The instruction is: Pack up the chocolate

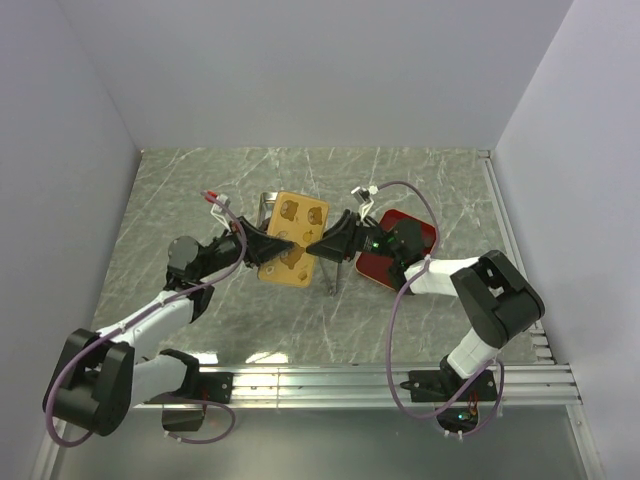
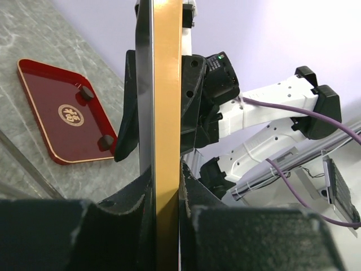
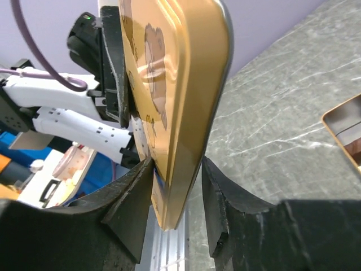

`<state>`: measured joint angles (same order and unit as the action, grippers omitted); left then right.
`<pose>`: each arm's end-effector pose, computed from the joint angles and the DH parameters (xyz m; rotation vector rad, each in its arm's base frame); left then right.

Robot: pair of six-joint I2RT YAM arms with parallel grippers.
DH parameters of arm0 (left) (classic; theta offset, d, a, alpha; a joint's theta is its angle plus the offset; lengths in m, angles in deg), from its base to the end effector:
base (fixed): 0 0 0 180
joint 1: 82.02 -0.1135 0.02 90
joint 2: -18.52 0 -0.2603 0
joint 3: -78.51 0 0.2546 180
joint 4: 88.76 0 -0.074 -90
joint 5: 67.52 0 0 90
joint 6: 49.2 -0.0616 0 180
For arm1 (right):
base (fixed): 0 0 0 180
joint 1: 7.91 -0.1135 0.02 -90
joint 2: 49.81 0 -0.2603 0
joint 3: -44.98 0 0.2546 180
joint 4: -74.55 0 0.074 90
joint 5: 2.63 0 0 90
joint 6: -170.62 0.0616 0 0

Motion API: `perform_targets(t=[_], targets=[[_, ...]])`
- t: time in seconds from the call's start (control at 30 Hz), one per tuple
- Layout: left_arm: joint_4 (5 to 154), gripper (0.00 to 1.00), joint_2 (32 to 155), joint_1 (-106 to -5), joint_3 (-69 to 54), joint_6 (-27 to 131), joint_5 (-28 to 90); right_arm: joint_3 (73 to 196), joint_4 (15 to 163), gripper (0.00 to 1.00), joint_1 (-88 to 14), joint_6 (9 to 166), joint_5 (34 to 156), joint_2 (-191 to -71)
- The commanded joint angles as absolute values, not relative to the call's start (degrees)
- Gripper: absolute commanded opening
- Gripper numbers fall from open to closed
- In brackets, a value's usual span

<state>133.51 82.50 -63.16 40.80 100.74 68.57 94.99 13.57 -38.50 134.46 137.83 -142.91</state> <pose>0.2187 -0.1216 0.2669 0.2470 1.5760 -1.6267 0.2580 0.2077 0.2343 -0.5899 1.5139 1.7349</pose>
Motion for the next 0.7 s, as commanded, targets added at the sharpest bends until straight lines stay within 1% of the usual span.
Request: perform_targets(t=[0.0,0.03,0.13,0.17,0.2,0.23,0.3,0.33,0.4,0.43,0.53,0.57,0.67], targets=[[145.7,0.01,83.6,-62.8,41.7,105.3,71.4,96.2,-8.9,0.47,-38.9,135.8,138.4,-141.3],[146.7,0.01,84.2,-62.8,41.8,105.7,71.4,96.1,-10.4,0.47,-38.9,136.2,138.7,-141.5],[148.4,0.01,85.1,-62.8,41.9,106.7,71.4,96.3,-12.7,0.38,-38.9,138.4,138.9,-142.2],[148.4,0.01,85.4,-62.8,41.9,106.7,71.3,96.4,-12.7,0.33,-38.9,138.8,139.0,-142.3],[148.3,0.02,85.4,-62.8,41.9,106.1,71.1,96.5,-12.7,0.31,-38.9,139.0,139.0,-142.3],[146.3,0.12,85.3,-62.8,41.7,105.5,70.7,96.6,-12.7,0.29,-38.8,139.1,138.8,-142.3],[143.0,0.25,84.7,-62.8,40.9,102.9,69.4,96.5,-12.6,0.26,-38.9,139.2,138.2,-142.2],[139.7,0.43,83.9,-62.8,40.6,101.8,68.8,96.2,-12.1,0.25,-38.8,139.2,137.8,-141.9],[136.0,0.59,83.1,-62.8,39.8,98.7,67.0,96.1,-10.4,0.25,-38.4,139.0,136.2,-141.5],[131.0,0.72,82.0,-62.9,39.5,97.3,66.2,96.1,-8.4,0.24,-38.4,138.3,135.6,-141.0],[123.6,0.84,79.7,-62.9,38.3,91.6,61.5,96.5,-6.1,0.24,-38.0,138.0,134.0,-141.1],[119.0,0.86,79.2,-62.9,37.7,88.8,60.1,96.7,-6.0,0.24,-37.9,138.4,133.6,-141.5],[113.3,0.90,77.4,-63.1,37.3,85.5,54.2,98.1,-7.6,0.24,-37.4,141.2,132.5,-143.5]])
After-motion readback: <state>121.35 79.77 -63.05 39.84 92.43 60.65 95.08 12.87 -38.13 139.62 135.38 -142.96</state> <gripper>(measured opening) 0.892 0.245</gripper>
